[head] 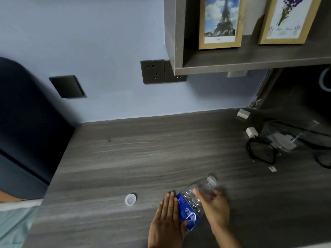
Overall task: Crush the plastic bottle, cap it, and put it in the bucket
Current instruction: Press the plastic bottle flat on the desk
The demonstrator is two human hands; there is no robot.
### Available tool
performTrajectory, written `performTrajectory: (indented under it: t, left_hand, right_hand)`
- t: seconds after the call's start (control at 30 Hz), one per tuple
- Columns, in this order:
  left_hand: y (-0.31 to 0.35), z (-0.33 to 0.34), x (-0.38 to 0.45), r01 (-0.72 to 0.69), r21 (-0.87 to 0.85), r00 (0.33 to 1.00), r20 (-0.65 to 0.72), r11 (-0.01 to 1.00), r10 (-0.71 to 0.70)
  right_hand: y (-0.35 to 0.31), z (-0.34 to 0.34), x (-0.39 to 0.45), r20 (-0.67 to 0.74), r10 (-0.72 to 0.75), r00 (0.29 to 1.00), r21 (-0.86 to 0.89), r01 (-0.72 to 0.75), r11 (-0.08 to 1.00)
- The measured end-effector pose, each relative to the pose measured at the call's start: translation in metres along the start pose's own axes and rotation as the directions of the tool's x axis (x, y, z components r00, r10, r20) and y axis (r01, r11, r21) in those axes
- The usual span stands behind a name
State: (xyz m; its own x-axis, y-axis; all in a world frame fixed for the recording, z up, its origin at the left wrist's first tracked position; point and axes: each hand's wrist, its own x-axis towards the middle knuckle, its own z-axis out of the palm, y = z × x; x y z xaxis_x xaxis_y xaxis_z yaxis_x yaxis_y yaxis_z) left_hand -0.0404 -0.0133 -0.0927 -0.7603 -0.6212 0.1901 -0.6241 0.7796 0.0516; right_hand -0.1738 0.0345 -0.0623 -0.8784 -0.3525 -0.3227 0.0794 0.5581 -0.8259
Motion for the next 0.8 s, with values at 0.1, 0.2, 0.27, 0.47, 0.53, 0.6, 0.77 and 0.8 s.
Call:
performTrajectory:
  t: [0.1,0.2,0.27,0.47,0.53,0.6,0.77,0.8]
  left_hand:
    - [-0.001,0.001,-0.004,0.012,0.028,1.0,0.025,1.0,-0.013]
    - [-0.001,-0.002,-0.004,0.04,0.028,0.998,0.04,0.999,-0.041]
    - [0.001,-0.006,-0.003,0.054,-0.004,0.997,0.053,0.999,-0.054]
    - [0.004,-0.017,-0.003,0.08,-0.047,0.996,0.03,0.996,-0.078]
    - [0.005,-0.018,-0.006,0.089,-0.042,0.996,0.018,0.995,-0.088]
    - [0.003,-0.018,-0.008,0.101,-0.032,0.995,0.013,0.994,-0.1]
    - [0.0,-0.022,-0.011,0.139,-0.06,0.985,0.109,0.988,-0.132]
    - [0.001,-0.023,-0.012,0.151,-0.085,0.981,0.136,0.985,-0.139]
  right_hand:
    - [0.001,0.001,0.007,0.159,0.126,0.979,0.063,-0.138,0.988]
    - [0.002,0.003,0.01,0.184,0.173,0.968,0.15,-0.201,0.968]
    - [0.005,0.004,0.011,0.207,0.203,0.957,0.242,-0.251,0.937]
    - [0.002,0.007,0.008,0.321,0.204,0.925,0.528,-0.354,0.772]
    - [-0.001,0.012,0.007,0.348,0.16,0.924,0.605,-0.352,0.714]
    - [0.0,0.017,0.004,0.339,0.155,0.928,0.625,-0.345,0.7]
    - [0.0,0.022,-0.001,0.307,0.139,0.941,0.622,-0.309,0.72]
    - [0.0,0.021,-0.001,0.293,0.136,0.946,0.627,-0.298,0.72]
